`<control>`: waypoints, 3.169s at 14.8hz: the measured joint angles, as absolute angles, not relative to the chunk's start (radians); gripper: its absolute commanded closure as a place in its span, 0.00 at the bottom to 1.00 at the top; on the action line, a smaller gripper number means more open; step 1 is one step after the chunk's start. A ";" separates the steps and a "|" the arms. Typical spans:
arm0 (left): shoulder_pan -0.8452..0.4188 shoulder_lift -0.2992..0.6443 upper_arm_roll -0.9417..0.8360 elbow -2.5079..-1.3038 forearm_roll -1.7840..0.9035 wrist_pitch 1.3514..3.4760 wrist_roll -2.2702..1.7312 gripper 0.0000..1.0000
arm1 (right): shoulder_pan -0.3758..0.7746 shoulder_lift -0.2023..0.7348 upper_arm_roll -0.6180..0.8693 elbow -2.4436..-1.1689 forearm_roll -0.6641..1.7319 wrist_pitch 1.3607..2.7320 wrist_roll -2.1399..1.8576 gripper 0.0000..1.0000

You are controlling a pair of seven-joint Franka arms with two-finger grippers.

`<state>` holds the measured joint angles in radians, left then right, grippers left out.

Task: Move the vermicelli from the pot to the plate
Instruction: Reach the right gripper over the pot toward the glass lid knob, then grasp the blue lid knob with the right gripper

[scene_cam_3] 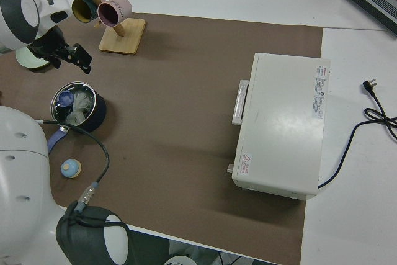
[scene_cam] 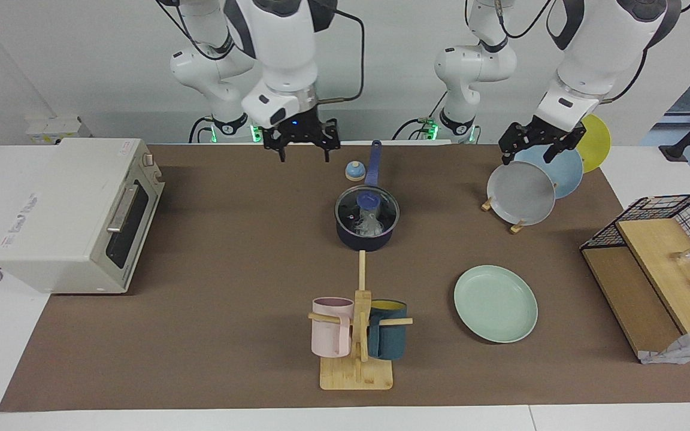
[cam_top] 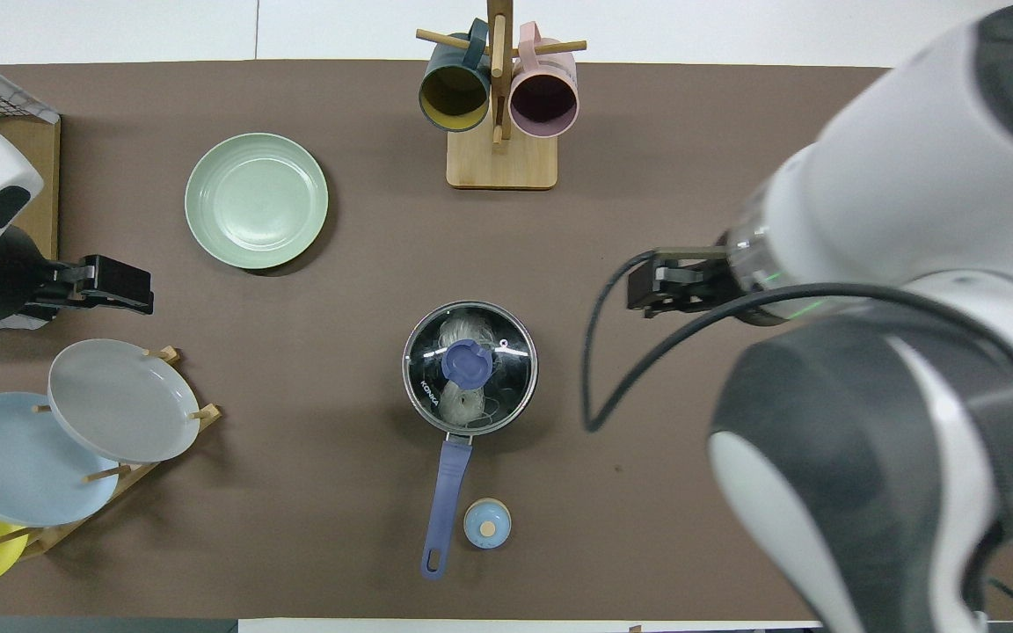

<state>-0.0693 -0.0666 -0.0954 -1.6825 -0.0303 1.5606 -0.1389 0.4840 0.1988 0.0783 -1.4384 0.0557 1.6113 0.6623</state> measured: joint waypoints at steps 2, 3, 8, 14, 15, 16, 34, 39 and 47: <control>-0.069 -0.067 -0.095 -1.683 -0.030 1.561 -0.139 0.00 | 0.555 0.263 0.078 -1.436 0.055 1.721 0.767 0.00; -0.069 -0.067 -0.095 -1.683 -0.030 1.561 -0.139 0.00 | 0.583 0.289 0.078 -1.439 0.055 1.771 0.795 0.00; -0.069 -0.067 -0.095 -1.683 -0.030 1.561 -0.139 0.00 | 0.625 0.319 0.078 -1.531 0.042 1.888 0.813 0.00; -0.069 -0.067 -0.095 -1.683 -0.030 1.561 -0.139 0.00 | 0.668 0.269 0.078 -1.716 0.010 2.026 0.812 0.00; -0.069 -0.067 -0.095 -1.683 -0.030 1.561 -0.139 0.00 | 0.673 0.261 0.078 -1.731 0.006 2.032 0.812 0.00; -0.069 -0.067 -0.095 -1.683 -0.030 1.561 -0.139 0.00 | 0.675 0.254 0.078 -1.743 0.004 2.043 0.812 0.00; -0.069 -0.067 -0.095 -1.683 -0.030 1.561 -0.139 0.00 | 0.678 0.287 0.073 -1.773 -0.072 2.146 0.807 0.14; -0.069 -0.067 -0.095 -1.683 -0.030 1.561 -0.139 0.00 | 0.678 0.289 0.073 -1.770 -0.072 2.146 0.807 0.37; -0.069 -0.067 -0.095 -1.683 -0.030 1.561 -0.140 0.00 | 0.674 0.292 0.071 -1.733 -0.079 2.120 0.806 0.59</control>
<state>-0.0691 -0.0666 -0.0952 -1.6825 -0.0303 1.5609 -0.1395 0.6743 0.2920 0.0714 -1.7327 -0.0790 2.1201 0.8061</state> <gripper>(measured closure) 0.000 0.344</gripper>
